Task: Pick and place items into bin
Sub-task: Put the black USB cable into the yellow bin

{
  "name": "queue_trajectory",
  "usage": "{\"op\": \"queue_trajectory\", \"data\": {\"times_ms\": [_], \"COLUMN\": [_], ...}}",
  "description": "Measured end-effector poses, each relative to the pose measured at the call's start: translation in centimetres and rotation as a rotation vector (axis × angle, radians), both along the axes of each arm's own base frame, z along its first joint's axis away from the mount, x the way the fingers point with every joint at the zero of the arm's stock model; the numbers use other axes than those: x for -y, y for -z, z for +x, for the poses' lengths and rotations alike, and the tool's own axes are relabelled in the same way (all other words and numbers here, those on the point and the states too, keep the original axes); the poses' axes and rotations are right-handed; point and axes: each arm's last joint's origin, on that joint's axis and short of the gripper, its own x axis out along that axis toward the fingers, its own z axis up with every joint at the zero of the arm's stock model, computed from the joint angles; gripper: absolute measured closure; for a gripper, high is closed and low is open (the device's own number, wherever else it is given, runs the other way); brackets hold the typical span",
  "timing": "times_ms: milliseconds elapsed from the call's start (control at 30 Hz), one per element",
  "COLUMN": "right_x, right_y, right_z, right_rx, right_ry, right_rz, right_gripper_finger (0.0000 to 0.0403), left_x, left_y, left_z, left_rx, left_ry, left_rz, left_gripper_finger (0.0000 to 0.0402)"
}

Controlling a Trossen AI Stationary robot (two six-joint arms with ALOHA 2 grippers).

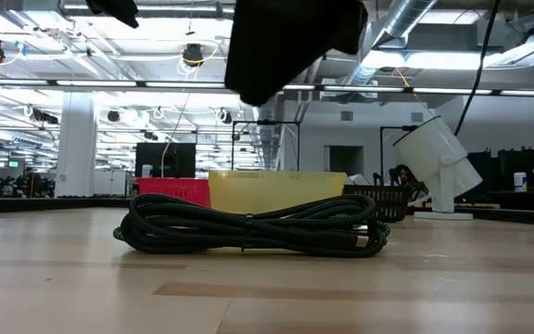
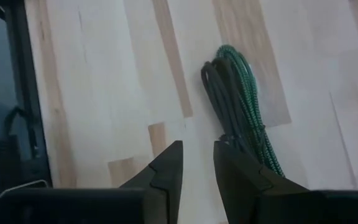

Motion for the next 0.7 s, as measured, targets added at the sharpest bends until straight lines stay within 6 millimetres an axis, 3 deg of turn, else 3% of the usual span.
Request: {"op": "queue_trajectory", "data": {"times_ms": [700], "right_x": [1.9], "right_y": [4.0], "right_z": [0.3], "right_rx": [-0.033], "right_ry": [-0.042], "right_rz": [-0.054], "right_gripper_finger": [0.0317], "left_x": [0.0], "left_y": [0.0], "left_z": [0.0], "left_rx": [0.0], "left_ry": [0.0], "left_rz": [0.0], "left_gripper_finger": [0.0182]}}
